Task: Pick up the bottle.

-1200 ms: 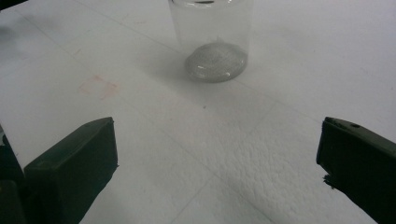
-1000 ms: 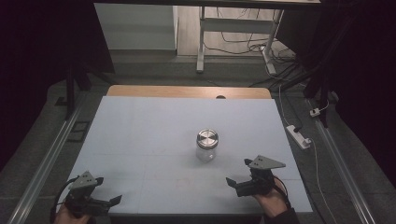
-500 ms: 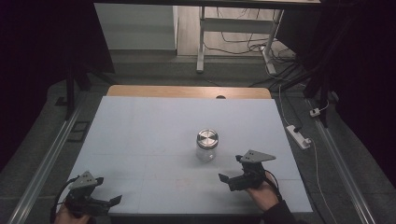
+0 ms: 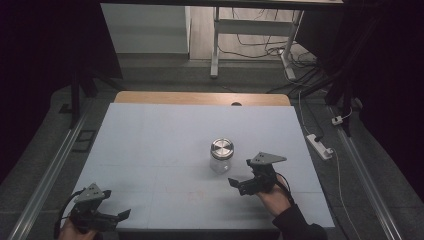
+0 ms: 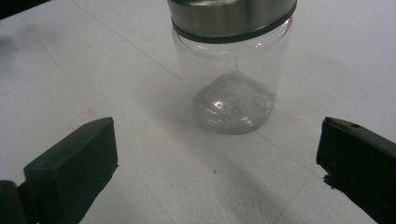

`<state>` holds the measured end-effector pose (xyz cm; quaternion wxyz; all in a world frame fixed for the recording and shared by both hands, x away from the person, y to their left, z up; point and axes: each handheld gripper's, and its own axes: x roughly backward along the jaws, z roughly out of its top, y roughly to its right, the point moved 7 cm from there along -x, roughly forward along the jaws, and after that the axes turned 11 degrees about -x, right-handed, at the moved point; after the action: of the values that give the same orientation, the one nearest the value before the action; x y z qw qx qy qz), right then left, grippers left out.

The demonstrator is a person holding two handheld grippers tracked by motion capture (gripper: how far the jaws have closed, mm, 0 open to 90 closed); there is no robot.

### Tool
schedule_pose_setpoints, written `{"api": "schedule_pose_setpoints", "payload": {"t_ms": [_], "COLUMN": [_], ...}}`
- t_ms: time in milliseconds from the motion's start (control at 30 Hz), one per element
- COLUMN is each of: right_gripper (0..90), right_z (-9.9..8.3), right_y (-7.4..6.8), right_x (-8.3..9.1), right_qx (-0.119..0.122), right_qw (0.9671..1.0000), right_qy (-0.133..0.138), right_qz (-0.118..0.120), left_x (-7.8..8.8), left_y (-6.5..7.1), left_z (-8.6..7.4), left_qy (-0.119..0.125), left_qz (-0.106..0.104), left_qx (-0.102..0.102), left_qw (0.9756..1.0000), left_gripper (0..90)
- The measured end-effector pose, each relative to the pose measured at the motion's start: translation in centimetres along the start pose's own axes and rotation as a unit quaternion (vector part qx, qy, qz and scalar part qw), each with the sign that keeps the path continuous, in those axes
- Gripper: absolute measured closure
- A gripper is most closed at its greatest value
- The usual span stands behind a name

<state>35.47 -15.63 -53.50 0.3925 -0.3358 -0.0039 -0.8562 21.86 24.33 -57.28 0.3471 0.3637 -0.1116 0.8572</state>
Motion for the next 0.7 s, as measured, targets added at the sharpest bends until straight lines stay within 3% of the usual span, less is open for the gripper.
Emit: {"api": "schedule_pose_setpoints", "payload": {"t_ms": [233,433,700], "right_gripper": [0.0,0.0,0.0], "right_z": [0.4,1.2,1.9], "right_y": [0.7,0.7,0.8], "right_x": [-1.3,-2.2,-3.5], "right_qx": [0.012,-0.005,0.001], "right_qw": [0.9993,0.9996,0.9994], "right_qy": [-0.018,-0.022,-0.031], "right_qz": [-0.029,-0.019,-0.018], "left_x": [0.0,0.0,0.0], "left_y": [0.0,0.0,0.0], "left_z": [0.0,0.0,0.0], "left_qy": [-0.001,-0.001,-0.001], "left_qz": [0.0,-0.001,-0.001], "left_qx": [0.0,0.0,0.0], "left_qw": [1.0,1.0,1.0], "left_gripper": [0.0,0.0,0.0]}}
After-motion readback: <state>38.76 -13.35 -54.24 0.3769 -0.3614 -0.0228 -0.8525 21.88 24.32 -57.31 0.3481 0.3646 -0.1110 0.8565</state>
